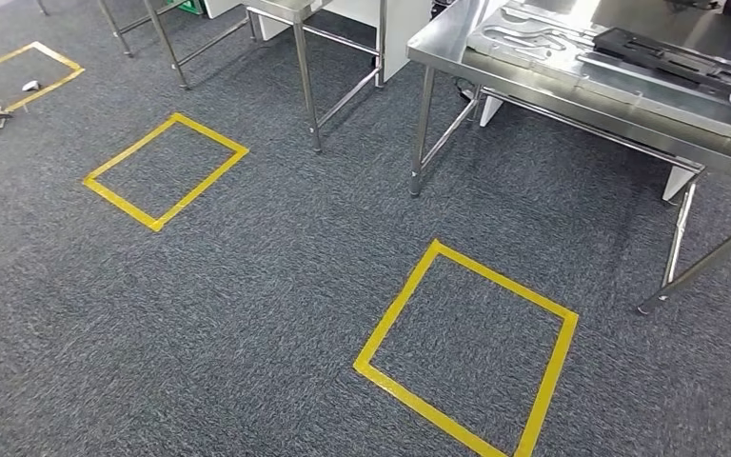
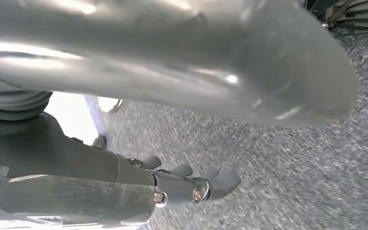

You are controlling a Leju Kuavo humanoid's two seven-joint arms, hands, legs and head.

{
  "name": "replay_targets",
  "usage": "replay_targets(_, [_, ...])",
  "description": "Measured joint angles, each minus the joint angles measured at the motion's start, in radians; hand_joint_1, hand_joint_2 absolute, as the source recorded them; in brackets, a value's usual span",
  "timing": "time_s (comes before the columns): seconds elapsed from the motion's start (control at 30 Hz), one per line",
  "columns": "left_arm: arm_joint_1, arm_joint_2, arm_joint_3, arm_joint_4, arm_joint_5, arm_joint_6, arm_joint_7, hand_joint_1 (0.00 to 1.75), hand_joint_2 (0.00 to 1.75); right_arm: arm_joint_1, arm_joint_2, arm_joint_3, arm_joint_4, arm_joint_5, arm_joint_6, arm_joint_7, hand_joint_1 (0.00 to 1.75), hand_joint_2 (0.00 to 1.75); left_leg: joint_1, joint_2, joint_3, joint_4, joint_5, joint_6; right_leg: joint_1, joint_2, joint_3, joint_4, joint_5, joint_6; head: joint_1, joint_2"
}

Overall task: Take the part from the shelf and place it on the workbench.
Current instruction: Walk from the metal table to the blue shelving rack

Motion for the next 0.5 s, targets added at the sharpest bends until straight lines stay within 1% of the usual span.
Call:
replay_targets(0.03, [0.002,0.000,0.000,0.000,0.000,0.000,0.000,0.00,0.00,0.000,0.000,0.000,0.000,0.001,0.001,-0.001,0.00,0.00,0.003,0.003,-0.001,0.007,0.006,-0.003,0.000,-0.013,0.000,0.000,-0.001,0.001,0.000,0.000])
replay_targets(0.07, [0.003,0.000,0.000,0.000,0.000,0.000,0.000,0.00,0.00,-0.001,0.000,0.000,0.000,0.001,0.002,-0.001,0.00,0.00,0.006,0.009,0.019,-0.027,0.029,-0.006,-0.001,-0.026,0.002,0.001,-0.003,0.003,0.000,0.000])
replay_targets(0.1, [0.004,0.001,0.000,0.000,-0.001,0.000,0.000,0.00,0.00,-0.002,0.001,0.000,0.000,0.002,0.004,-0.002,0.00,0.00,0.008,0.023,0.058,-0.094,0.062,-0.008,-0.001,-0.038,0.004,0.002,-0.005,0.007,0.000,0.000])
replay_targets(0.13, [0.003,0.001,0.000,0.000,-0.003,0.000,0.000,0.00,0.00,-0.003,0.001,0.000,0.000,0.003,0.007,-0.003,0.00,0.00,0.008,0.047,0.099,-0.168,0.088,-0.007,0.000,-0.050,0.007,0.004,-0.008,0.012,0.000,0.000])
replay_targets(0.17, [0.001,0.001,0.000,0.000,-0.006,0.000,0.000,0.00,0.00,-0.003,0.001,0.000,0.000,0.003,0.010,-0.005,0.00,0.00,0.008,0.067,0.132,-0.228,0.108,-0.004,0.002,-0.060,0.010,0.007,-0.012,0.018,0.000,0.000])
replay_targets(0.2, [0.000,0.001,0.000,0.000,-0.010,0.000,0.001,0.00,0.00,-0.004,0.001,0.000,-0.001,0.004,0.013,-0.006,0.00,0.00,0.006,0.080,0.151,-0.264,0.117,0.001,0.004,-0.069,0.014,0.008,-0.015,0.026,0.000,0.000])
replay_targets(0.23, [0.000,0.001,0.000,0.000,-0.015,-0.001,0.002,0.00,0.00,-0.005,0.001,0.000,-0.001,0.004,0.014,-0.007,0.00,0.00,0.004,0.083,0.155,-0.274,0.118,0.007,0.006,-0.077,0.017,0.009,-0.018,0.033,0.000,0.000])
replay_targets(0.27, [0.001,0.001,0.000,0.000,-0.020,-0.001,0.005,0.00,0.00,-0.008,0.001,0.000,-0.001,0.004,0.015,-0.008,0.00,0.00,0.003,0.072,0.153,-0.275,0.120,0.013,0.004,-0.085,0.021,0.008,-0.019,0.040,0.000,0.000])
replay_targets(0.3, [0.004,0.001,0.000,0.000,-0.025,0.000,0.009,0.00,0.00,-0.011,0.001,0.000,-0.001,0.005,0.015,-0.009,0.00,0.00,0.003,0.063,0.153,-0.276,0.123,0.021,0.001,-0.085,0.024,0.009,-0.020,0.048,0.000,0.000])
replay_targets(0.33, [0.005,0.000,0.000,0.000,-0.030,0.002,0.014,0.00,0.00,-0.012,0.001,0.000,-0.001,0.005,0.014,-0.010,0.00,0.00,0.003,0.053,0.152,-0.278,0.127,0.028,-0.002,-0.068,0.022,0.017,-0.029,0.055,0.000,0.000])
replay_targets(0.37, [0.006,0.000,0.000,0.000,-0.032,0.004,0.018,0.00,0.00,-0.012,0.001,0.000,-0.001,0.006,0.014,-0.012,0.00,0.00,0.003,0.043,0.151,-0.281,0.132,0.035,-0.005,-0.041,0.012,0.043,-0.050,0.059,0.000,0.000])
replay_targets(0.4, [0.004,0.000,0.000,0.000,-0.034,0.006,0.023,0.00,0.00,-0.010,0.001,0.000,-0.001,0.008,0.014,-0.013,0.00,0.00,0.004,0.033,0.150,-0.282,0.136,0.041,-0.007,-0.009,-0.008,0.090,-0.082,0.062,0.000,0.000])
replay_targets(0.43, [0.003,0.000,-0.001,0.000,-0.035,0.007,0.027,0.00,0.00,-0.008,0.001,0.000,-0.001,0.010,0.014,-0.014,0.00,0.00,0.001,0.022,0.145,-0.282,0.139,0.045,-0.007,0.017,-0.038,0.155,-0.120,0.062,0.000,0.000])
replay_targets(0.47, [0.001,0.000,-0.001,0.000,-0.035,0.008,0.031,0.00,0.00,-0.005,0.000,0.000,-0.001,0.013,0.015,-0.015,0.00,0.00,-0.002,0.010,0.142,-0.282,0.141,0.049,-0.007,0.027,-0.072,0.225,-0.153,0.059,0.000,0.000])
replay_targets(0.5, [0.001,0.000,-0.001,0.000,-0.035,0.008,0.035,0.00,0.00,-0.003,-0.001,0.000,-0.001,0.017,0.015,-0.015,0.00,0.00,-0.005,-0.004,0.139,-0.282,0.143,0.051,-0.005,0.031,-0.098,0.279,-0.170,0.056,0.000,0.000])
